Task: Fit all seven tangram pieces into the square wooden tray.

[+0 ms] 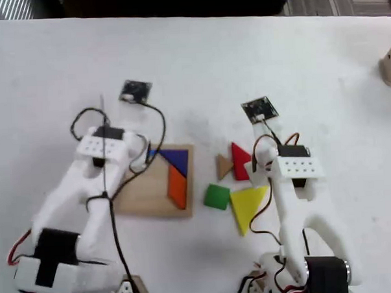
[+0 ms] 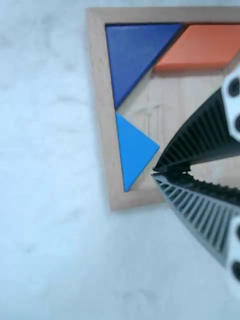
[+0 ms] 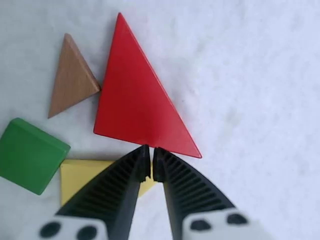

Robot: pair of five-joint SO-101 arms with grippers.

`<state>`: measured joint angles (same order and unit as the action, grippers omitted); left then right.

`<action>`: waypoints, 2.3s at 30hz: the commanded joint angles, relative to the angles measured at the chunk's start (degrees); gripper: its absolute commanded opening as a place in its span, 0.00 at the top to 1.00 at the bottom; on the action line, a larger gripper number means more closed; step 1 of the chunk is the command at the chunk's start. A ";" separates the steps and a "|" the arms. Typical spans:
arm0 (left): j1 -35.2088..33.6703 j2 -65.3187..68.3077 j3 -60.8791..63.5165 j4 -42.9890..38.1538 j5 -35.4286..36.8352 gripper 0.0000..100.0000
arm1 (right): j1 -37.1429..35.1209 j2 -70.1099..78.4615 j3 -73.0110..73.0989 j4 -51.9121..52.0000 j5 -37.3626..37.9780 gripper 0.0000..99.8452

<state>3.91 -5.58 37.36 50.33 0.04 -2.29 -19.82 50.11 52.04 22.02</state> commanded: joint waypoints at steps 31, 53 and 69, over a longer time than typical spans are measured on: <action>-15.08 -5.93 5.80 -15.91 2.73 0.98 | -9.80 -2.15 -13.27 15.34 -1.41 0.87; -14.99 -5.85 5.98 -15.91 2.73 0.98 | -13.14 -2.15 -5.36 5.41 8.26 0.73; -14.73 -5.85 6.07 -15.91 2.64 0.98 | -13.14 13.23 -10.90 2.07 13.63 0.68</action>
<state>-10.42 -8.84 43.87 36.18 3.38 -14.68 -8.13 42.73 55.38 34.15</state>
